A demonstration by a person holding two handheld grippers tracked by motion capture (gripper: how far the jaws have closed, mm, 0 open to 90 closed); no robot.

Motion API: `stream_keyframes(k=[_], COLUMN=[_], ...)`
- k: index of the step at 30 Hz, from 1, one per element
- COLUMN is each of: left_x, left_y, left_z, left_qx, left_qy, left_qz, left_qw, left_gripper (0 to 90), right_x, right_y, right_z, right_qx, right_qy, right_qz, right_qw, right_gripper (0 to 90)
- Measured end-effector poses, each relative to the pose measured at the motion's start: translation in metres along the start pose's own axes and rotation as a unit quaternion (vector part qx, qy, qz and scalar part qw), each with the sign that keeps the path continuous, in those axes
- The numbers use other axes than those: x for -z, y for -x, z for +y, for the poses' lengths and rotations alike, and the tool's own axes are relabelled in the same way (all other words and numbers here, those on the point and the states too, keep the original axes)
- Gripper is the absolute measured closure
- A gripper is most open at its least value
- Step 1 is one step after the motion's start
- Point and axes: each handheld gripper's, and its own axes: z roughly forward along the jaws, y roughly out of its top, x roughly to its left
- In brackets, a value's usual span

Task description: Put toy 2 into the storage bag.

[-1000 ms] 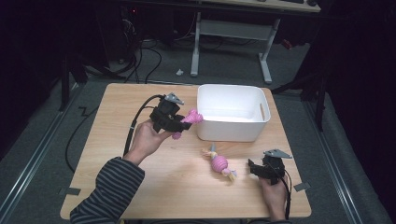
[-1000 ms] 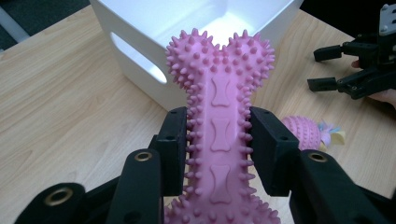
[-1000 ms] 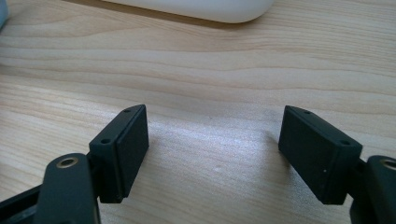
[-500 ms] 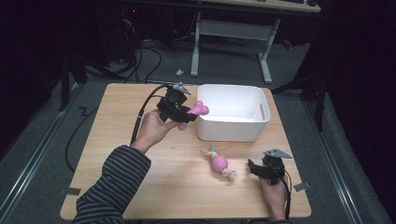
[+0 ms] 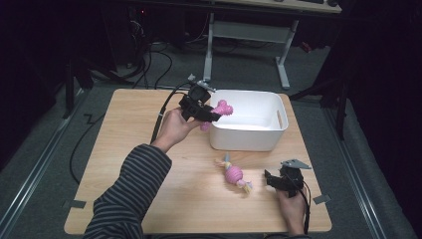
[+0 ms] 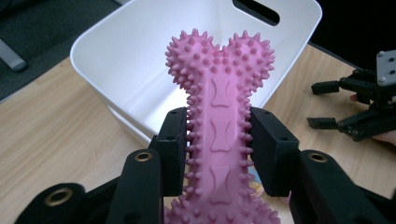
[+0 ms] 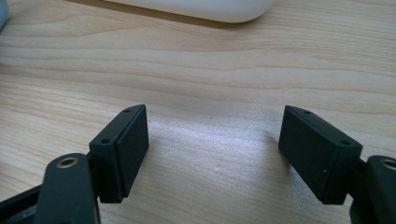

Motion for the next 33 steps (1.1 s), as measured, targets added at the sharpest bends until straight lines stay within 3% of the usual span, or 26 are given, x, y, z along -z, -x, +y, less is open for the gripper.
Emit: stream_keyframes(k=[10,33], left_x=[-0.017,-0.051], left_y=[-0.002,-0.006], left_z=[0.013,0.033], left_qx=[-0.006,-0.014], left_qy=[-0.01,-0.008], left_qz=[0.004,0.006], left_qw=[0.9999,0.9999], left_gripper=[59.0,59.0], right_x=[0.0,0.0], right_y=[0.0,0.0], right_z=[0.0,0.0], right_qx=[0.001,0.001], right_qy=[0.001,0.0], right_qz=[0.0,0.0], right_qw=[1.0,1.0], right_gripper=[24.5,25.2])
